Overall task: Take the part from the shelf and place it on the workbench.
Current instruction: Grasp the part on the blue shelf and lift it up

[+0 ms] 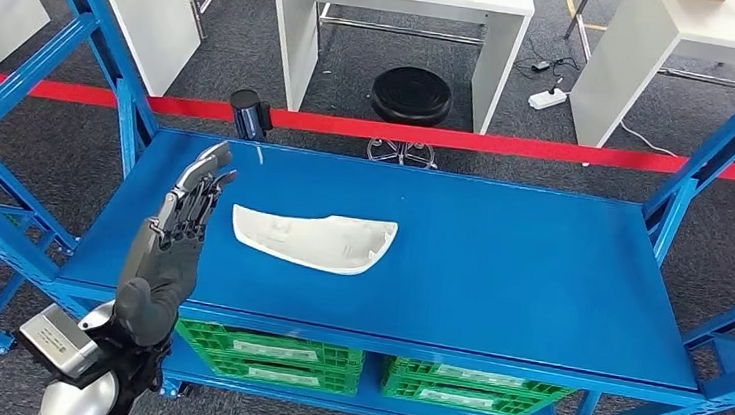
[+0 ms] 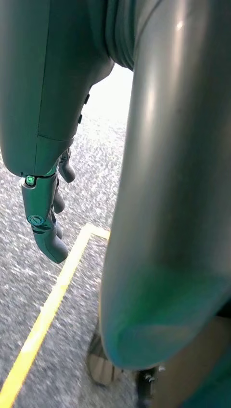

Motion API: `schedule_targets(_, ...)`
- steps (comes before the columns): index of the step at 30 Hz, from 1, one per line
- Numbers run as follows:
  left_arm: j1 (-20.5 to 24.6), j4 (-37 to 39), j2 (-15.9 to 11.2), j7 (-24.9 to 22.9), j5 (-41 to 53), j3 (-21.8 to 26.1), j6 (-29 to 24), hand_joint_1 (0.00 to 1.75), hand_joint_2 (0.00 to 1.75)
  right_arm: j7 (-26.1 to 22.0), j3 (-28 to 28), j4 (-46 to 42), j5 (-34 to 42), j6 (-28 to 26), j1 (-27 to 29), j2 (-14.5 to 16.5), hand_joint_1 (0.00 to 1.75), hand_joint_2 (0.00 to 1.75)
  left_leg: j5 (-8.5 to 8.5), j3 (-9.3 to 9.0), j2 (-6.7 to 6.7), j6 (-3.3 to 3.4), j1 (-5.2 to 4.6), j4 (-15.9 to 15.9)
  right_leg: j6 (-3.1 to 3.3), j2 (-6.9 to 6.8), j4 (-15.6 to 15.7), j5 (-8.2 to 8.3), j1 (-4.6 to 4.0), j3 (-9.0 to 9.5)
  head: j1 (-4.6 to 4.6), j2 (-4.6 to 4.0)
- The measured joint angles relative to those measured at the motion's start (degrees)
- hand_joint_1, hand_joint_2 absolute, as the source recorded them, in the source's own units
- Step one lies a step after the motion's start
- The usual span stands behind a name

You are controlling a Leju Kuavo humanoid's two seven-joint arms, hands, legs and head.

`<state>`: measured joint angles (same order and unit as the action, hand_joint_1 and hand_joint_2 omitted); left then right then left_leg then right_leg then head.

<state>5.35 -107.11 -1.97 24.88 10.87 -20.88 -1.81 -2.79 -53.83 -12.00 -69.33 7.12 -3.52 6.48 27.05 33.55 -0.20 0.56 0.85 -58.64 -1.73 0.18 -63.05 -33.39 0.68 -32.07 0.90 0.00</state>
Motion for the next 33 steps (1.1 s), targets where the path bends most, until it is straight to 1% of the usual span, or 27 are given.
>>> schedule_targets(2, 0.17, 0.24, 0.04, -0.20, 0.24, 0.01, 0.16, 0.00, 0.00, -0.26, -0.08, 0.00, 0.04, 0.07, 0.02, 0.01, 0.00, 0.00, 0.41, -0.27, 0.11, 0.40, -0.11, -0.01, -0.25, -0.01, -7.93, -2.93, 0.02, -4.76, -0.22, 0.00)
schedule_targets(3, 0.19, 0.39, 0.05, -0.26, 0.34, 0.01, 0.24, 0.00, 0.00, -0.40, -0.09, 0.00, 0.05, 0.07, 0.08, 0.02, 0.00, 0.00, 0.61, -0.40, 0.09, 0.47, -0.19, -0.04, -0.27, -0.01, -10.90, -3.48, 0.02, -6.86, -0.26, 0.00)
schedule_targets(4, 0.20, 0.53, 0.05, -0.32, 0.43, 0.01, 0.30, 0.00, 0.00, -0.51, -0.11, 0.00, 0.06, 0.07, 0.15, 0.02, 0.00, 0.00, 0.83, -0.62, 0.04, 0.47, -0.23, -0.08, -0.21, 0.00, -11.91, -2.86, 0.01, -8.03, -0.27, 0.00)
schedule_targets(5, 0.25, 0.66, 0.06, -0.43, 0.53, 0.01, 0.35, 0.00, 0.00, -0.58, -0.12, 0.00, 0.06, 0.07, 0.21, 0.02, 0.00, 0.00, 1.08, -0.95, -0.03, 0.40, -0.26, -0.11, -0.07, 0.00, -10.55, -1.05, -0.02, -7.98, -0.31, 0.00)
schedule_targets(6, 0.35, 0.77, 0.07, -0.54, 0.69, 0.01, 0.42, 0.00, 0.00, -0.62, -0.13, 0.00, 0.07, 0.07, 0.22, 0.01, 0.00, 0.00, 1.36, -1.38, -0.10, 0.29, -0.26, -0.13, 0.16, 0.00, -7.09, 1.59, -0.06, -6.81, -0.36, 0.00)
schedule_targets(7, 0.50, 0.90, 0.07, -0.67, 0.86, 0.01, 0.53, 0.00, 0.00, -0.63, -0.14, 0.00, 0.07, 0.07, 0.22, 0.01, 0.00, 0.00, 1.66, -1.75, -0.13, 0.13, -0.28, -0.16, 0.49, -0.01, -3.00, 3.95, -0.13, -5.20, -0.41, 0.00)
schedule_targets(8, 0.67, 1.05, 0.07, -0.77, 1.01, 0.01, 0.66, 0.00, 0.00, -0.63, -0.14, 0.00, 0.07, 0.07, 0.18, 0.00, 0.00, 0.00, 1.95, -2.00, -0.18, -0.10, -0.37, -0.21, 0.80, -0.02, 0.57, 5.61, -0.28, -3.78, -0.45, 0.00)
schedule_targets(9, 0.80, 1.21, 0.07, -0.79, 1.12, 0.01, 0.82, 0.00, 0.00, -0.64, -0.15, 0.00, 0.06, 0.07, 0.14, 0.00, 0.00, 0.00, 2.18, -2.13, -0.19, -0.30, -0.50, -0.29, 1.02, -0.02, 2.98, 6.52, -0.36, -2.86, -0.47, 0.00)
schedule_targets(10, 0.89, 1.39, 0.04, -0.76, 1.20, 0.01, 0.99, 0.00, 0.00, -0.63, -0.15, 0.01, 0.03, 0.08, 0.13, 0.02, 0.00, 0.00, 2.30, -2.14, -0.21, -0.28, -0.63, -0.30, 1.10, 0.01, 3.91, 6.60, -0.42, -2.54, -0.46, 0.00)
schedule_targets(11, 0.94, 1.60, 0.02, -0.67, 1.28, 0.01, 1.13, 0.00, 0.00, -0.63, -0.15, 0.01, -0.01, 0.08, 0.13, 0.04, 0.00, 0.00, 2.36, -2.20, -0.21, -0.24, -0.73, -0.26, 1.09, 0.04, 4.12, 6.61, -0.46, -2.53, -0.44, 0.00)
schedule_targets(13, 1.01, 2.14, -0.07, -0.38, 1.83, 0.01, 1.20, 0.00, 0.87, -0.61, -0.16, 0.02, -0.10, 0.05, 0.20, 0.08, 0.00, 0.00, 2.34, -2.43, -0.16, -0.13, -0.75, 0.09, 1.19, 0.14, 4.17, 6.58, -0.44, -2.51, -0.40, 0.00)
schedule_targets(15, 1.16, 2.87, -0.16, -0.17, 3.21, 0.01, 0.85, 0.00, 1.75, -0.53, -0.18, 0.02, -0.19, -0.03, 0.19, 0.07, 0.00, 0.00, 2.31, -2.71, -0.14, -0.45, -0.74, 0.45, 1.48, 0.16, 4.17, 6.43, -0.46, -2.46, -0.39, 0.00)
schedule_targets(18, 1.70, 4.56, -0.40, -0.24, 6.62, 0.01, -0.06, 0.00, 1.75, -0.39, -0.19, 0.02, -0.48, -0.08, 0.16, 0.06, 0.00, 0.00, 2.26, -2.98, -0.14, -0.79, -0.74, 0.82, 1.74, 0.12, 4.17, 6.26, -0.46, -2.33, -0.39, 0.00)
schedule_targets(21, 2.66, 7.05, -0.77, -1.12, 13.23, 0.04, -2.89, 0.00, 1.75, -0.38, -0.19, 0.02, -0.88, -0.08, 0.15, 0.05, 0.00, 0.00, 2.22, -3.05, -0.14, -1.08, -0.74, 0.98, 1.81, 0.11, 4.14, 6.22, -0.47, -2.29, -0.39, 0.00)
schedule_targets(25, 3.95, 11.22, -1.49, -2.97, 22.45, 0.05, -6.76, 0.00, 1.75, -0.53, -0.20, 0.02, -1.49, -0.08, 0.14, -0.04, 0.00, 0.00, 2.18, -3.11, -0.13, -1.21, -0.73, 1.01, 1.85, 0.12, 4.12, 6.22, -0.48, -2.23, -0.39, 0.00)
schedule_targets(28, 4.97, 15.28, -2.60, -5.65, 35.48, -0.02, -13.14, 0.00, 1.75, -0.69, -0.20, 0.02, -1.99, -0.08, 0.13, -0.21, 0.00, 0.00, 2.15, -3.15, -0.13, -1.27, -0.73, 1.01, 1.87, 0.12, 4.12, 6.24, -0.45, -2.22, -0.39, 0.00)
schedule_targets(30, 5.73, 18.18, -3.33, -6.97, 42.06, -0.07, -15.94, 0.00, 1.75, -0.74, -0.20, 0.02, -2.16, -0.08, 0.12, -0.27, 0.00, 0.00, 2.15, -3.17, -0.13, -1.27, -0.75, 1.01, 1.86, 0.12, 4.12, 6.25, -0.44, -2.21, -0.39, 0.00)
schedule_targets(33, 6.85, 22.73, -3.97, -7.59, 45.67, -0.38, -17.25, 0.00, 1.75, -0.79, -0.19, 0.02, -2.20, -0.08, 0.09, -0.30, 0.00, 0.00, 2.15, -3.17, -0.14, -1.26, -0.78, 1.00, 1.84, 0.12, 4.14, 6.26, -0.43, -2.19, -0.39, 0.00)
